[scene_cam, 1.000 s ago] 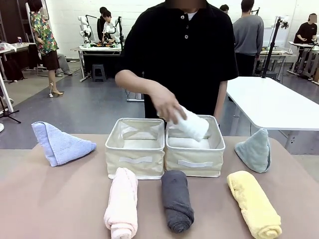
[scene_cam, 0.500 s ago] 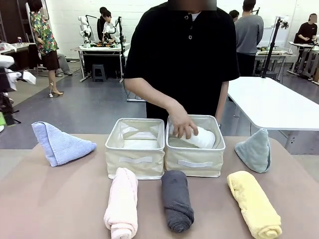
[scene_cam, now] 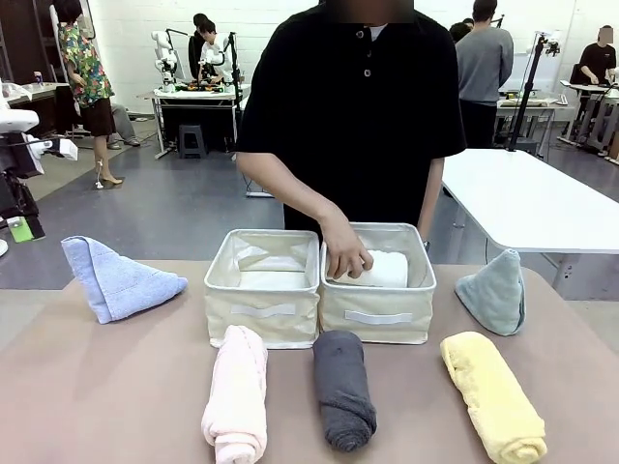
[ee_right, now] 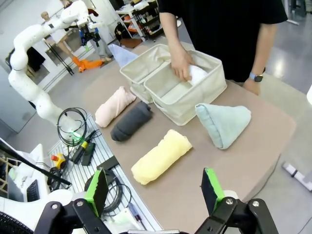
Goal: Sort the towels based on their folding style.
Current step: Pick up one triangle-folded towel and place it in the left Fabric basket.
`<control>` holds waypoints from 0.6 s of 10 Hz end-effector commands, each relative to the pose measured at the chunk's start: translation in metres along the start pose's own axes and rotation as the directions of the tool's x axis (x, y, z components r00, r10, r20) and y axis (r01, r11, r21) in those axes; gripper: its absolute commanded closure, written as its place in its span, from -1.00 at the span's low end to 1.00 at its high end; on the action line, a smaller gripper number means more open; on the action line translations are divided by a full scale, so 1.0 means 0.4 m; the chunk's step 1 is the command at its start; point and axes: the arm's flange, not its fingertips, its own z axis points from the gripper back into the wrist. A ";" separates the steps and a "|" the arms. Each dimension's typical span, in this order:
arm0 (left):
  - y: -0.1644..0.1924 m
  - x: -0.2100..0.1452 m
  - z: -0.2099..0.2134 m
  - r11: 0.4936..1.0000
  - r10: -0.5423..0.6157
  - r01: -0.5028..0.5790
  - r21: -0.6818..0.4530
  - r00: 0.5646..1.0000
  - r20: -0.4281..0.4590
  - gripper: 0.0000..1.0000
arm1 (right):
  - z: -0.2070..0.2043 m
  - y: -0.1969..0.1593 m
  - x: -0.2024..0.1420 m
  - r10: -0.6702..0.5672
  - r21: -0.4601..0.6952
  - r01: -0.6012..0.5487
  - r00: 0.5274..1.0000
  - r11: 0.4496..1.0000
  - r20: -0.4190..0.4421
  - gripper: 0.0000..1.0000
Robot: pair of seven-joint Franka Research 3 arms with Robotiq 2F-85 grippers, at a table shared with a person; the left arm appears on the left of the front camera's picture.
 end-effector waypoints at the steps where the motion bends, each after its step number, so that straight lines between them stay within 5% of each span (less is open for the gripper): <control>1: 0.013 0.002 -0.023 1.000 0.002 -0.003 -0.026 1.000 -0.026 -1.00 | 0.006 -0.002 0.005 0.016 0.011 -0.017 1.000 1.000 0.022 -1.00; 3: 0.005 0.001 -0.008 1.000 0.001 -0.001 -0.008 1.000 -0.005 -1.00 | 0.006 -0.002 0.005 0.016 0.011 -0.017 1.000 1.000 0.022 -1.00; 5: 0.011 -0.005 -0.002 0.937 -0.033 0.009 0.350 0.997 0.063 -1.00 | 0.006 -0.002 0.005 0.016 0.011 -0.017 1.000 1.000 0.022 -1.00; 6: 0.005 0.009 0.003 0.900 -0.048 0.028 0.434 0.998 0.036 -1.00 | 0.006 -0.002 0.005 0.016 0.011 -0.017 1.000 1.000 0.022 -1.00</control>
